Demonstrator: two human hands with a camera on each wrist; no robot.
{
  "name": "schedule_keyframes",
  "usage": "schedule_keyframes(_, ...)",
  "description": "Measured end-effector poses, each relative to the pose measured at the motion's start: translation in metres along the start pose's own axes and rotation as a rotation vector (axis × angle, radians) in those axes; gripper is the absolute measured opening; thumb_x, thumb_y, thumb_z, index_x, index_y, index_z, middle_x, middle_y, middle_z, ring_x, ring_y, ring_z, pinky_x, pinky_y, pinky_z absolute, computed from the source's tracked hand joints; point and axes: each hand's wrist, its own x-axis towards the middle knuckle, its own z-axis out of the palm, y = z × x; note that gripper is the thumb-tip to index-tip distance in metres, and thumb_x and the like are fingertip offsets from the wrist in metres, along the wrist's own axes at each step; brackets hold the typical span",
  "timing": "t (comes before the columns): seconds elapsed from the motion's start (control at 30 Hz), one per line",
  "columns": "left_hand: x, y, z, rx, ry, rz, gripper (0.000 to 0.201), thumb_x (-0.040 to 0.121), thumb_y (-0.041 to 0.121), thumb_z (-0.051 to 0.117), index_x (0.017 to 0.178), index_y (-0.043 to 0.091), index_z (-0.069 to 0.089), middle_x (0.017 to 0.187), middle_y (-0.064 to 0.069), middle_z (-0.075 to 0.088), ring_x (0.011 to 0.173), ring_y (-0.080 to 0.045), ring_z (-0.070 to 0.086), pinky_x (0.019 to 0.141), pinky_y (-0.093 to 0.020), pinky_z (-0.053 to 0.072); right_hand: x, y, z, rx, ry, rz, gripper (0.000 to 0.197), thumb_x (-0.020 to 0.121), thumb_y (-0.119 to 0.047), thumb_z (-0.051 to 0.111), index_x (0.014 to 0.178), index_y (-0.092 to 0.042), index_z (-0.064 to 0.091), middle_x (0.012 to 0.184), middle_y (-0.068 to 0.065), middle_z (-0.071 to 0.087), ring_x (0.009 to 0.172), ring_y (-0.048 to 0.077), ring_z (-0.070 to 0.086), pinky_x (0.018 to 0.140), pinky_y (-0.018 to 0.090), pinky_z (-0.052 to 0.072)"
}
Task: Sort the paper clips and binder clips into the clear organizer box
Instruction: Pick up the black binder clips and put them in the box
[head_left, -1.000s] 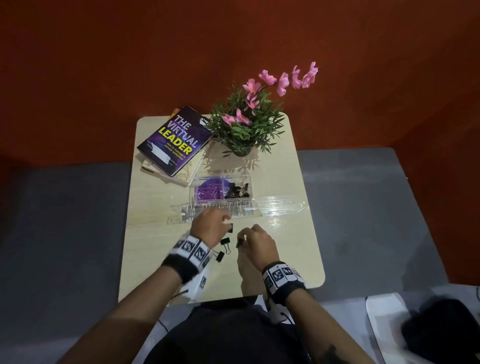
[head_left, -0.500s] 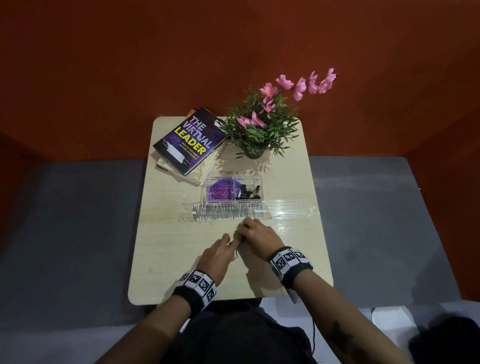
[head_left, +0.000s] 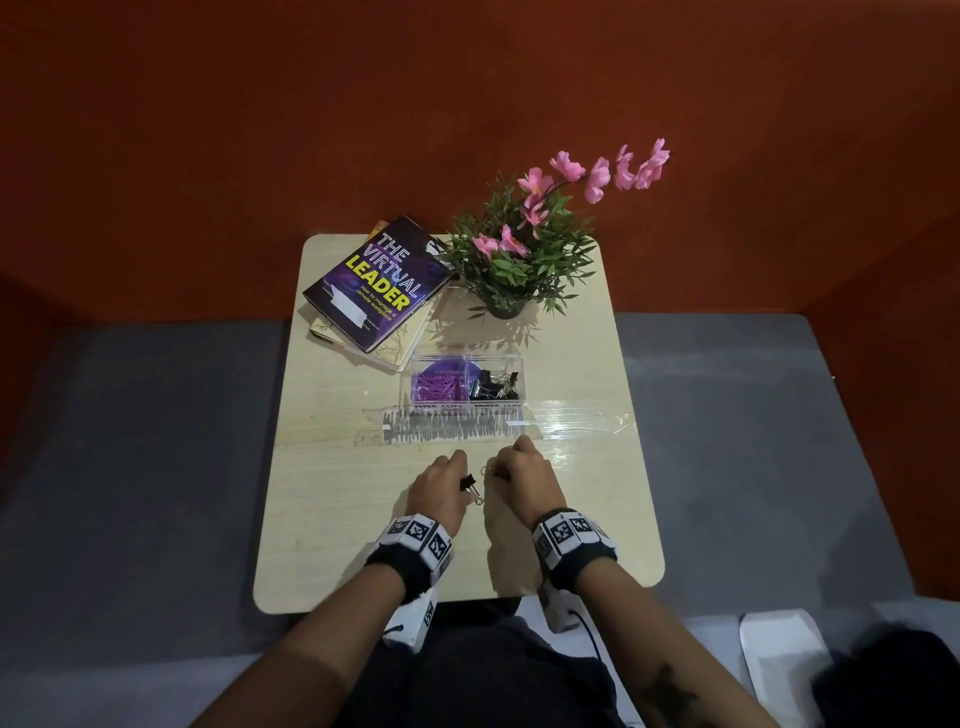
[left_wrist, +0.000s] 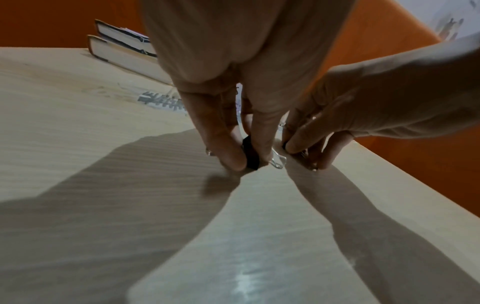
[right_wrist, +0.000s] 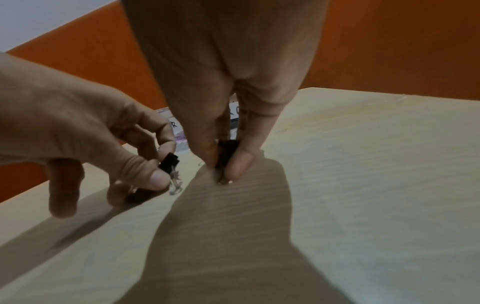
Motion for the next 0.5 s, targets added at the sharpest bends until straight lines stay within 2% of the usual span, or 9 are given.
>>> schedule_keyframes(0.07,0.002,0.000,-0.002,-0.063,0.028,-0.032,0.025,0.082,0.016,0.069,0.083,0.016,0.044,0.086,-0.007,0.062,0.075,-0.028,0.053,0.060,-0.033,0.036,-0.002,0.000,0.002,0.018,0.024,0.035,0.003,0.079,-0.007,0.063,0.077,-0.005,0.063,0.088,0.012,0.054,0.067,0.032,0.059,0.064,0.043,0.054)
schedule_keyframes(0.1,0.002,-0.001,-0.004,-0.079,0.042,-0.041,0.020,0.085,0.018,0.067,0.087,0.015,0.047,0.089,-0.007,0.062,0.078,-0.027,0.054,0.061,-0.033,0.037,-0.003,0.000,0.002,0.037,0.040,0.051,0.004,0.078,-0.005,0.061,0.075,-0.004,0.061,0.085,0.013,0.054,0.065,0.032,0.058,0.062,0.044,0.054)
schedule_keyframes(0.17,0.000,-0.006,-0.011,-0.084,0.038,-0.025,0.022,0.088,0.020,0.064,0.105,0.015,0.052,0.105,-0.007,0.062,0.092,-0.028,0.058,0.071,-0.037,0.046,-0.005,0.001,0.001,0.084,0.062,0.070,0.004,0.073,-0.001,0.057,0.070,-0.004,0.058,0.080,0.013,0.054,0.063,0.033,0.057,0.061,0.045,0.053)
schedule_keyframes(0.23,-0.004,-0.012,-0.019,0.036,-0.042,0.076,0.047,0.086,0.021,0.066,0.128,0.021,0.044,0.126,-0.006,0.051,0.108,-0.028,0.054,0.082,-0.042,0.050,-0.007,0.003,-0.001,0.090,0.060,0.062,0.008,0.071,0.001,0.056,0.074,-0.005,0.060,0.081,0.013,0.055,0.065,0.034,0.057,0.061,0.045,0.053)
schedule_keyframes(0.3,-0.005,-0.016,-0.024,0.255,-0.154,0.248,0.075,0.081,0.021,0.071,0.143,0.029,0.027,0.144,-0.005,0.032,0.123,-0.029,0.042,0.085,-0.044,0.051,-0.010,0.003,-0.004,0.026,0.067,0.040,0.009,0.079,-0.005,0.059,0.085,-0.007,0.064,0.087,0.013,0.056,0.068,0.035,0.058,0.062,0.042,0.052)
schedule_keyframes(0.37,0.001,-0.016,-0.023,0.418,-0.249,0.384,0.089,0.078,0.017,0.073,0.146,0.032,0.018,0.153,-0.006,0.016,0.128,-0.031,0.031,0.082,-0.043,0.051,-0.012,0.004,-0.003,-0.023,0.091,0.027,0.009,0.086,-0.016,0.061,0.088,-0.008,0.065,0.090,0.010,0.054,0.066,0.034,0.057,0.059,0.039,0.050)
schedule_keyframes(0.4,0.004,-0.017,-0.021,0.475,-0.272,0.420,0.087,0.077,0.014,0.073,0.145,0.031,0.020,0.153,-0.007,0.016,0.127,-0.032,0.030,0.078,-0.043,0.051,-0.013,0.005,-0.001,-0.042,0.086,0.026,0.009,0.086,-0.018,0.062,0.087,-0.009,0.065,0.090,0.009,0.053,0.064,0.033,0.057,0.058,0.039,0.050)
schedule_keyframes(0.5,0.009,-0.021,-0.014,0.499,-0.240,0.483,0.060,0.080,0.002,0.066,0.131,0.019,0.041,0.136,-0.010,0.038,0.114,-0.032,0.040,0.063,-0.039,0.045,-0.015,0.005,0.001,-0.102,0.033,0.036,0.002,0.082,-0.011,0.065,0.083,-0.010,0.065,0.086,0.008,0.053,0.065,0.034,0.059,0.058,0.039,0.052)
